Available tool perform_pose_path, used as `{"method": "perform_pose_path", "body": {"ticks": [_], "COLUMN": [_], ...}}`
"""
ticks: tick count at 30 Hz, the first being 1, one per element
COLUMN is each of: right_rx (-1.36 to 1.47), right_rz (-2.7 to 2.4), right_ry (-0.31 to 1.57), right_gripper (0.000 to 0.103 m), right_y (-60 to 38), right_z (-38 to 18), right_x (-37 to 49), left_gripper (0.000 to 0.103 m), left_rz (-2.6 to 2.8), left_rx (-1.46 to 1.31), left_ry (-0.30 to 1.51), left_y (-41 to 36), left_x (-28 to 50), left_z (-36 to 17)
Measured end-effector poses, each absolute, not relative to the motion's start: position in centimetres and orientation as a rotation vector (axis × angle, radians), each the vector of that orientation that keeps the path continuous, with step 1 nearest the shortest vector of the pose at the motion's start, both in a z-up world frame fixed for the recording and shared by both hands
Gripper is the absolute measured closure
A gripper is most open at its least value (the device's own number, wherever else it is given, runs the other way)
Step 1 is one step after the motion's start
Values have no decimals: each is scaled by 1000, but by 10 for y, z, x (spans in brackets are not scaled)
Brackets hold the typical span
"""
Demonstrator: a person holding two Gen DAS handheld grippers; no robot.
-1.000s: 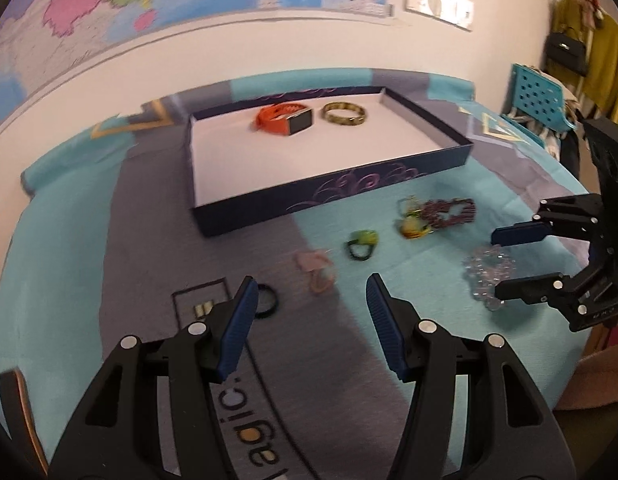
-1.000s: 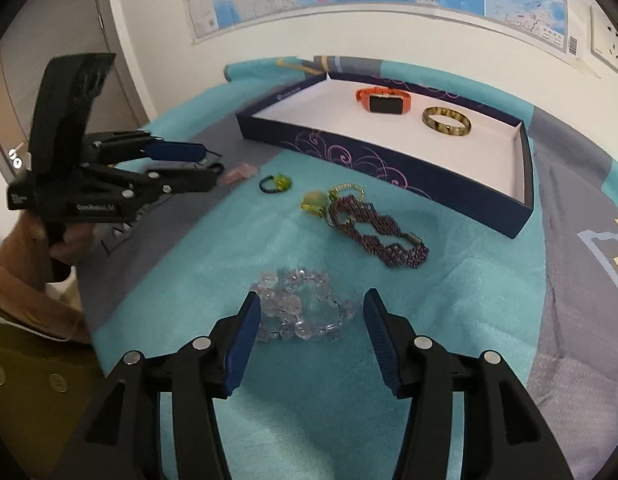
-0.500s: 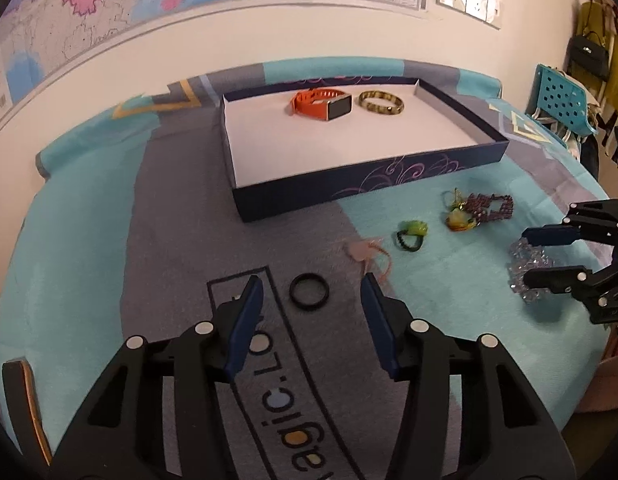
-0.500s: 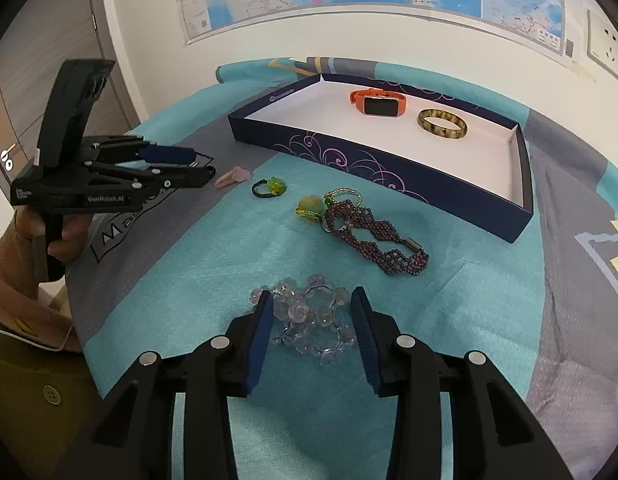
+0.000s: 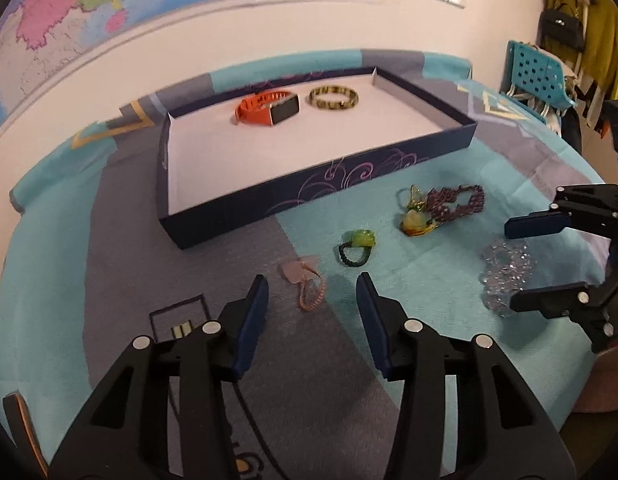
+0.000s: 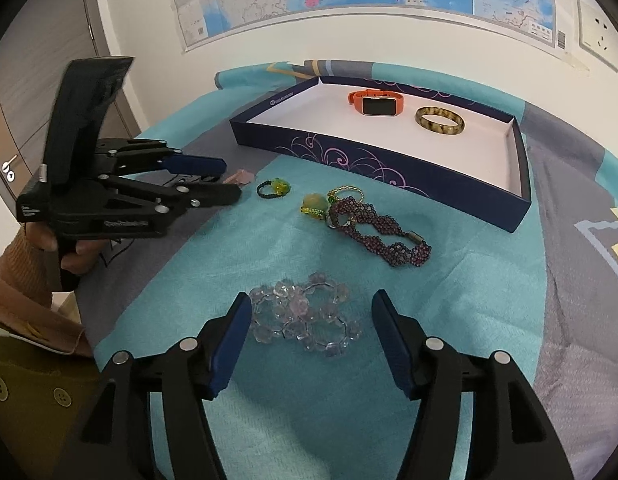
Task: Organize jewelry
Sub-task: 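Close the right tool on the crystal bracelet while the left tool grasps the pink ring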
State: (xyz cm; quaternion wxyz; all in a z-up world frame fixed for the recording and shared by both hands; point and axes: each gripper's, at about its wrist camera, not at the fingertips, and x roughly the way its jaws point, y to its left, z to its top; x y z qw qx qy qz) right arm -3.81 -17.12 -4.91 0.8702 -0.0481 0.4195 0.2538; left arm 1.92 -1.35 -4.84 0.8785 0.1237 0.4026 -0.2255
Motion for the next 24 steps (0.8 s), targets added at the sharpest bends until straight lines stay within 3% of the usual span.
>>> {"method": "perform_pose_path", "body": {"ticks": [7, 9, 12, 14, 16, 18, 20, 24], "right_rx": [-150, -156, -160, -150, -122, -119, -97, -83], "right_rz": [538, 527, 499, 488, 494, 494, 507, 494], "right_ry": [880, 879, 877, 881, 888, 878, 865, 855], "right_gripper": [40, 41, 58, 77, 81, 84, 97, 97], "right_y": [-160, -159, -161, -165, -169, -170, -172, -176], "right_z": [-51, -52, -51, -51, -50, -49, -45, -41], "right_x": [-41, -41, -40, -37, -35, -35, -35, -32], "left_gripper": [67, 76, 88, 91, 99, 99, 99, 99], "left_rz": [-498, -493, -488, -485, -479, -481, -492, -514], "left_rx": [227, 224, 211, 215, 226, 217, 204, 174], "left_ry": [867, 864, 867, 866, 859, 862, 861, 838], "left_y": [-13, -11, -8, -7, -8, -9, -8, -6], "left_x": [26, 27, 28, 29, 27, 27, 26, 22], "left_z": [-52, -52, -52, -52, -51, -50, -48, -40]}}
